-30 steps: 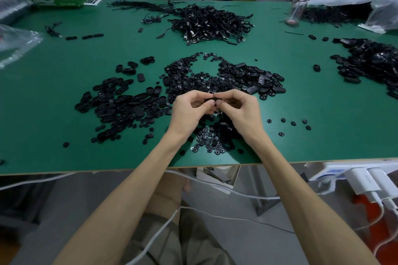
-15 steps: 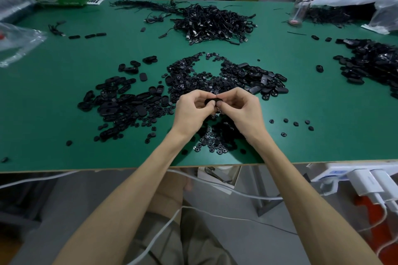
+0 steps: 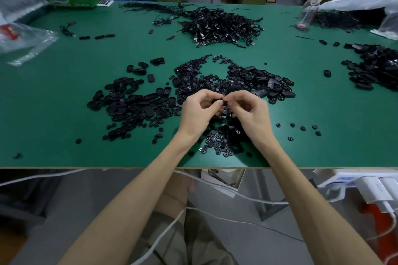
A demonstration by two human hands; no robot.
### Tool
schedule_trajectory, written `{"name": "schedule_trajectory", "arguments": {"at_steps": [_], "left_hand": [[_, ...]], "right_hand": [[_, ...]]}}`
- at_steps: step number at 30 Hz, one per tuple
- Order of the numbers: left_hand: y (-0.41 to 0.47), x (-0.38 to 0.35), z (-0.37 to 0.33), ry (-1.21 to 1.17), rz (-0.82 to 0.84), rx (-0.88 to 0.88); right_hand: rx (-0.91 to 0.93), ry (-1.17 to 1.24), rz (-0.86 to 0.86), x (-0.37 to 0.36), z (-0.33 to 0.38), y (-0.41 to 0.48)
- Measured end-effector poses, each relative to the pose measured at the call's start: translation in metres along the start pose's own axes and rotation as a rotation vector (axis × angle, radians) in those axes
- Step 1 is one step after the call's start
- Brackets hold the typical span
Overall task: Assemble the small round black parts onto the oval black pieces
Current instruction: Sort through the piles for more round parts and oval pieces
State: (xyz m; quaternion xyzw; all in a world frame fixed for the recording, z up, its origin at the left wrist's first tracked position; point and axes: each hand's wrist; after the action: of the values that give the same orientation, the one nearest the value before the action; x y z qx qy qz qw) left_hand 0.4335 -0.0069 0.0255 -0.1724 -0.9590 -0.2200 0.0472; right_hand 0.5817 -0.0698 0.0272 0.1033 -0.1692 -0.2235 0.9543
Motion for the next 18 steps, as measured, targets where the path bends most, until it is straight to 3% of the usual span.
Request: {"name": "schedule_trajectory", "arguments": {"at_steps": [5,8,10,14,18], "left_hand": [[0.008,0.012,-0.012,0.311,0.007,-0.077],[0.022,0.045,-0.012,0.499,-0.070,-0.019],[0.030,0.075,-0.005,0.761,-0.099,0.037],[0.035,0.134,0.013,1.225,-0.066,0.149],[0.033,0.155,0.018,1.340,0.005,0.206]], "right_hand": [[-0.066,0.047,-0.149,0.004,-0.002,0.001],[-0.199,0.216,-0.309,0.009,-0.006,0.004],[-0.275,0.348,-0.382,0.010,-0.008,0.007],[-0.301,0.334,-0.346,0.009,-0.007,0.006],[-0.263,0.210,-0.251,0.007,-0.003,0.003]]}}
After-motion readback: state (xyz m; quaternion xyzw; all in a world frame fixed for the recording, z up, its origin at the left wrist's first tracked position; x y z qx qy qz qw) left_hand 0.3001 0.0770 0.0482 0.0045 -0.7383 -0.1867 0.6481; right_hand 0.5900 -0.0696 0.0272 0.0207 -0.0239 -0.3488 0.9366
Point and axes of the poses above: each hand's wrist, its own y-axis towards the middle knuckle, its own x-axis out of the back of the hand, z = x × y, and after that the axes turned 7 degrees about -x, right-handed
